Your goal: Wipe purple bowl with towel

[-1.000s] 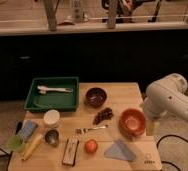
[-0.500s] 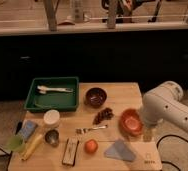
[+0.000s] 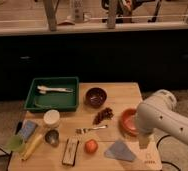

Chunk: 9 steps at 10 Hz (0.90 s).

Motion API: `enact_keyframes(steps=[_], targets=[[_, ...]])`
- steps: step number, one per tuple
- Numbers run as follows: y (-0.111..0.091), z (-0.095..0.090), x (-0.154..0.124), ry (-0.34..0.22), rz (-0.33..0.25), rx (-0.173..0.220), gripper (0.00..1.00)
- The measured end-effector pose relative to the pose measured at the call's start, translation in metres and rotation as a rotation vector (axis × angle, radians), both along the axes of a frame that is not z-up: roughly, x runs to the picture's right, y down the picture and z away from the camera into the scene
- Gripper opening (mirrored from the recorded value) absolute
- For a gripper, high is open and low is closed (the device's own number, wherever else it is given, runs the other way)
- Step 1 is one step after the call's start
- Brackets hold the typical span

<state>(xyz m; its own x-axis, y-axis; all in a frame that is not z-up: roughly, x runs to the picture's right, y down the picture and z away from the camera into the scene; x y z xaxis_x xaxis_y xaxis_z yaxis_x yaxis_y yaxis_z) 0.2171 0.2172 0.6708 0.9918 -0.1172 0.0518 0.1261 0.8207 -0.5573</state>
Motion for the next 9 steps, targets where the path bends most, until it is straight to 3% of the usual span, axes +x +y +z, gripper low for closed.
enact_keyframes(steps=[9], targets=[[0.046, 0.018, -0.042, -0.085, -0.091, 0.014, 0.8]])
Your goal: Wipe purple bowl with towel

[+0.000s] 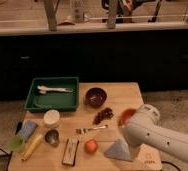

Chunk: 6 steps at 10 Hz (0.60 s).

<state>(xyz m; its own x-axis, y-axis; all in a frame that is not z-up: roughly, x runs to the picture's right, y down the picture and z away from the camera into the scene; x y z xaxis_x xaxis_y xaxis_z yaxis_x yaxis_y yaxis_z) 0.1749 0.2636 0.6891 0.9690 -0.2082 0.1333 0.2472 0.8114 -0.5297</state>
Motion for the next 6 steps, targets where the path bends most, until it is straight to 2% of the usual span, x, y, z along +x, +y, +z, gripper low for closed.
enact_keyframes(steps=[2, 6], targets=[[0.015, 0.009, -0.004, -0.014, -0.009, -0.001, 0.8], [0.03, 0.024, -0.012, -0.036, -0.019, -0.004, 0.8]])
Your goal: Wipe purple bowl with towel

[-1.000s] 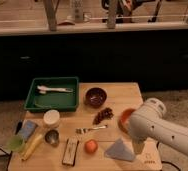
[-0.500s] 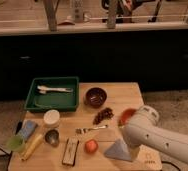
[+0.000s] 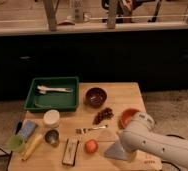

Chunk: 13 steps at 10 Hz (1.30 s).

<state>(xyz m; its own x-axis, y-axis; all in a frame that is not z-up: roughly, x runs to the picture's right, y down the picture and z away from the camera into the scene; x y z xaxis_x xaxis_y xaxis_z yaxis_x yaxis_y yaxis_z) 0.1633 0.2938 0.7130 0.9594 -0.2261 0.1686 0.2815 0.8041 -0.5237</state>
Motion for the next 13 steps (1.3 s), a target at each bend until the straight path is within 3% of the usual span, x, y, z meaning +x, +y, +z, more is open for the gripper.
enact_keyframes(steps=[13], targets=[[0.02, 0.026, -0.008, -0.019, 0.0, -0.027, 0.78]])
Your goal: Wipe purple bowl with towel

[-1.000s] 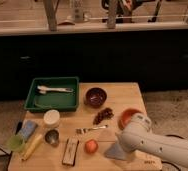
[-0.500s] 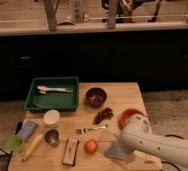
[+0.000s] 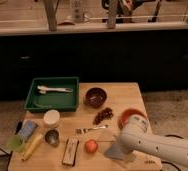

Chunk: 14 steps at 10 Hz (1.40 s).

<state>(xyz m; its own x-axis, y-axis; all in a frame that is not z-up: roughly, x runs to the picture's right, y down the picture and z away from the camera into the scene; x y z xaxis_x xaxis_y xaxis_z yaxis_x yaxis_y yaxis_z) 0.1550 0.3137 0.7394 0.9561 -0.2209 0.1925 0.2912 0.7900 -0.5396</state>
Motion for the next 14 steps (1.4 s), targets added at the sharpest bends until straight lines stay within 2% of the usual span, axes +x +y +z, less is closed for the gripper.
enact_keyframes(steps=[3, 5, 7, 8, 9, 11, 14], targets=[[0.002, 0.003, -0.002, 0.001, 0.004, -0.005, 0.7], [0.003, 0.005, -0.005, 0.001, 0.004, -0.006, 0.53], [0.005, 0.006, -0.005, 0.007, 0.008, -0.011, 0.41], [0.005, 0.005, -0.006, 0.007, 0.008, -0.011, 0.29], [0.004, 0.005, -0.006, 0.01, 0.007, -0.008, 0.21], [-0.012, -0.004, -0.009, 0.019, -0.002, 0.004, 0.02], [-0.034, -0.021, -0.014, 0.03, -0.015, 0.013, 0.0]])
